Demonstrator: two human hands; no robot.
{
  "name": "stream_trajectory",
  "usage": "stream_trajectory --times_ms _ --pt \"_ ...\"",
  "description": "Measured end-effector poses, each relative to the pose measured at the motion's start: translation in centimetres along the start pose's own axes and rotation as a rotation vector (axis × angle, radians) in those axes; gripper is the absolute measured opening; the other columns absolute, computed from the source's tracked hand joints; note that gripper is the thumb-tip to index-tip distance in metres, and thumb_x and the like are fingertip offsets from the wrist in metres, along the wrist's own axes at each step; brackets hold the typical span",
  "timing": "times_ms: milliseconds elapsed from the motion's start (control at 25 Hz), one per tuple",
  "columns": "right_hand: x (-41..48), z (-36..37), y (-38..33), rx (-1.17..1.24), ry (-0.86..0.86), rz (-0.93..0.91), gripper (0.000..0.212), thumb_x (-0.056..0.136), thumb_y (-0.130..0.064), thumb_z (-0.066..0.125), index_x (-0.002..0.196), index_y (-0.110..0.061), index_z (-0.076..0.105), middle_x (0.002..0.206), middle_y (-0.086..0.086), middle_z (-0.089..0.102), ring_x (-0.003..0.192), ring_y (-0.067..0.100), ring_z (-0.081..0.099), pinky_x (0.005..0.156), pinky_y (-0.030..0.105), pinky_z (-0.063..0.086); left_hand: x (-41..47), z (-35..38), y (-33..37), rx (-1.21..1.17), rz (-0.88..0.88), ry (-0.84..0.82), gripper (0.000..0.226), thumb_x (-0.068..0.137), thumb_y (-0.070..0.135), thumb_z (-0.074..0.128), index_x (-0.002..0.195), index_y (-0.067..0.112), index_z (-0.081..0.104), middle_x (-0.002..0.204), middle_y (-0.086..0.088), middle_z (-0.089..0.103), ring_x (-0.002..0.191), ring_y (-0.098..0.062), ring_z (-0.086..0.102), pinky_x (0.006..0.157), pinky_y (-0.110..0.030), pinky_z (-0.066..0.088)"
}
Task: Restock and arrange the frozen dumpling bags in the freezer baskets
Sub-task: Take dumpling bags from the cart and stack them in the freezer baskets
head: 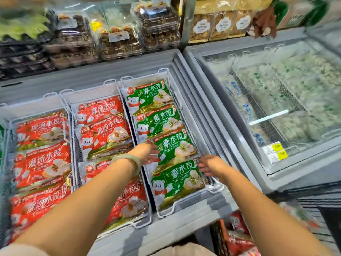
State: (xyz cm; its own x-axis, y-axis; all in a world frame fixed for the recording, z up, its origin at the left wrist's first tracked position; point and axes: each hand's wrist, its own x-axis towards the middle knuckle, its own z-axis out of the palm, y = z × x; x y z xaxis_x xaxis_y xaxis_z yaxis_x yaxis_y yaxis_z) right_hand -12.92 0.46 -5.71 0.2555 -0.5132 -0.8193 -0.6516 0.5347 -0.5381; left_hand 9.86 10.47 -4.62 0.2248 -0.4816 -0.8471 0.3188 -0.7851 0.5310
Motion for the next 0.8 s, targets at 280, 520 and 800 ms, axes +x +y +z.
stream_trajectory --times_ms 280,520,800 --pt "-9.2 1.2 10.3 0.317 0.233 -0.010 0.021 0.097 -0.011 0.043 0.078 -0.018 0.049 0.066 0.002 0.051 0.042 0.009 0.045 0.040 0.013 0.028 -4.6 1.0 -3.5 0.128 0.044 -0.086 0.017 0.100 0.019 0.041 0.107 0.013 0.055 0.096 -0.001 0.065 0.073 -0.011 0.056 0.065 -0.022 0.042" --pt "-17.5 0.9 22.8 0.446 0.409 0.079 0.015 0.096 -0.019 0.046 0.089 -0.014 0.059 0.071 0.001 0.059 0.055 0.011 0.053 0.052 0.019 0.034 -9.0 7.3 -7.1 0.381 0.071 -0.249 0.029 0.102 0.021 0.033 0.081 0.018 0.052 0.082 0.004 0.058 0.073 -0.012 0.054 0.071 -0.023 0.040" --pt "-24.1 -0.1 34.9 0.688 0.542 0.191 0.022 0.097 -0.022 0.048 0.115 -0.011 0.055 0.100 0.006 0.064 0.074 0.017 0.060 0.061 0.027 0.044 -12.3 18.0 -10.2 0.632 0.128 -0.379 0.020 0.097 0.023 0.043 0.080 0.021 0.054 0.075 0.004 0.062 0.065 -0.009 0.054 0.060 -0.021 0.037"
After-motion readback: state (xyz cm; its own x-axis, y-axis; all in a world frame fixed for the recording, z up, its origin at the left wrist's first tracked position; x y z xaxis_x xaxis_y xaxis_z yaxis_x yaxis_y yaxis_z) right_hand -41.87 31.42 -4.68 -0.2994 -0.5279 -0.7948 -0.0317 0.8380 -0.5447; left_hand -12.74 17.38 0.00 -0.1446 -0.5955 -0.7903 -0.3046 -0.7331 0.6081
